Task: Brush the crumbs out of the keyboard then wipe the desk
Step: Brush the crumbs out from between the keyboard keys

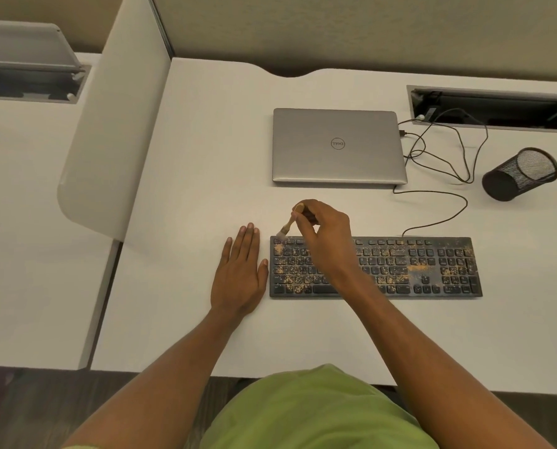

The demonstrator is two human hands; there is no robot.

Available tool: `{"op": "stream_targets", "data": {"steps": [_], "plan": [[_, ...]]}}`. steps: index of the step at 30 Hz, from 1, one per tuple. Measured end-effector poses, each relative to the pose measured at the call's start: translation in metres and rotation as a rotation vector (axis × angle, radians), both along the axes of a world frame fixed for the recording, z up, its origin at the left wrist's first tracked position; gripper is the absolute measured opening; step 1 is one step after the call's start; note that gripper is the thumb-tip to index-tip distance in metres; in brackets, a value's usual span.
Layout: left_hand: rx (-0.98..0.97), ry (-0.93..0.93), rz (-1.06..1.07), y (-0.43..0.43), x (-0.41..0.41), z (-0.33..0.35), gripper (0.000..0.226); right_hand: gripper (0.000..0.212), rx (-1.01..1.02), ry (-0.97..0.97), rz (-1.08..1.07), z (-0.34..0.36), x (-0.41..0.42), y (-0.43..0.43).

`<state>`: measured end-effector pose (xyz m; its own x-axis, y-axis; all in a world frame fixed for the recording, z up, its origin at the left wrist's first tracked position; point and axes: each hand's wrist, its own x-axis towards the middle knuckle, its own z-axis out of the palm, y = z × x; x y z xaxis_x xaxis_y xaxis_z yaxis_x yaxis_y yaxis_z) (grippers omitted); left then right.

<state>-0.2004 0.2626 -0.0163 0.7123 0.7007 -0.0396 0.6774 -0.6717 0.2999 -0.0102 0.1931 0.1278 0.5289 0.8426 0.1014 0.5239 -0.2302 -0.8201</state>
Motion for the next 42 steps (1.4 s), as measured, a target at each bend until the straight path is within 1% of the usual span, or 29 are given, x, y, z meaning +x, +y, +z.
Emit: {"op": "stream_targets", "data": {"steps": [4,10,14,17,21,25,28,32,42], "plan": [[0.013,0.008,-0.002,-0.001,0.000,0.001,0.068,0.009,-0.048,0.030,0.035,-0.003,0.000,0.003],[-0.004,0.016,0.001,0.000,0.001,0.003,0.069,0.009,-0.003,0.034,-0.058,0.001,0.000,0.000],[-0.008,0.004,0.000,-0.001,0.000,0.004,0.070,0.010,-0.026,0.017,-0.071,0.002,0.002,0.000],[-0.011,-0.009,0.005,-0.001,0.000,0.004,0.069,0.010,-0.002,0.034,-0.104,0.005,0.003,-0.002],[-0.012,-0.004,0.009,-0.001,0.000,0.004,0.070,0.011,-0.037,0.053,-0.089,0.006,0.003,-0.001],[-0.018,0.004,0.010,-0.001,0.000,0.004,0.070,0.012,-0.020,0.062,-0.132,0.007,0.004,-0.002],[-0.016,-0.002,0.010,-0.002,-0.001,0.004,0.070,0.012,-0.047,0.072,-0.113,0.008,0.005,-0.002],[-0.015,-0.004,0.008,-0.001,0.000,0.004,0.070,0.014,-0.032,0.072,-0.143,0.011,0.005,-0.004],[-0.021,-0.016,0.005,-0.001,0.000,0.004,0.070,0.016,-0.047,0.098,-0.121,0.010,0.007,-0.006]]}}
